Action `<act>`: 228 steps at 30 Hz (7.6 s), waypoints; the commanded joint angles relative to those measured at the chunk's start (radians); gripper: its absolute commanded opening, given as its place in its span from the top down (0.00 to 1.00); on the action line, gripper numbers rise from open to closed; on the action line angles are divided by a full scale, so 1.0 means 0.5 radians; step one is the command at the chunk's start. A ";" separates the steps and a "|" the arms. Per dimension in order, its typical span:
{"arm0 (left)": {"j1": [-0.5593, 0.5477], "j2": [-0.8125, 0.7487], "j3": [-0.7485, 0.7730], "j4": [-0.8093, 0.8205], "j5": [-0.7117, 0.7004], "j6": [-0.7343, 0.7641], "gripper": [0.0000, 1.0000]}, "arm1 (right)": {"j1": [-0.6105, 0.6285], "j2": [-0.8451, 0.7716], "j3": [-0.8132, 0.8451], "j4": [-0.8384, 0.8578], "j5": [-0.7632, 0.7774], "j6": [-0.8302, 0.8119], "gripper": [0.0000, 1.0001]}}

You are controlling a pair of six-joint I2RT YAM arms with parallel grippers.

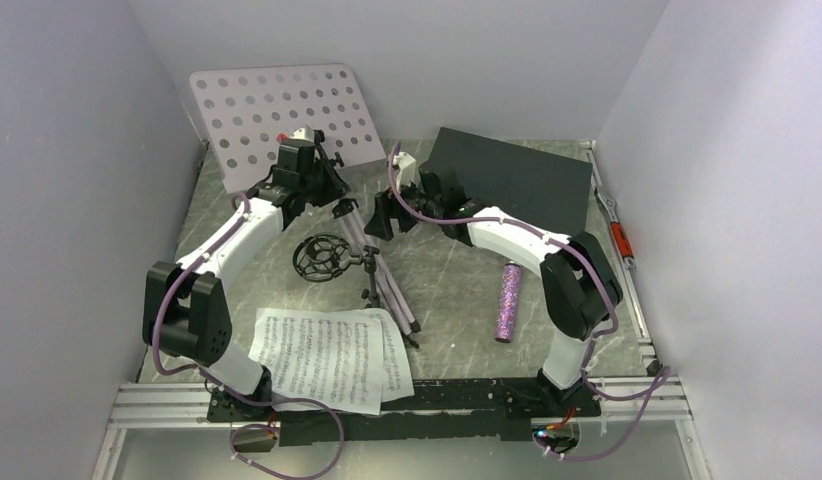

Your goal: Set up the instrument practice props

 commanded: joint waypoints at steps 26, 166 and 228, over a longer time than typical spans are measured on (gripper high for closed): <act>-0.009 -0.201 0.248 0.454 0.042 0.092 0.97 | 0.071 0.159 0.184 -0.197 -0.094 -0.047 1.00; -0.369 -0.686 0.953 0.792 -0.317 1.510 0.97 | -0.033 0.143 0.380 -0.414 0.545 -0.340 1.00; -0.367 -0.618 0.849 0.386 -1.346 1.658 0.97 | -0.023 0.346 0.614 -0.504 0.135 -0.280 0.90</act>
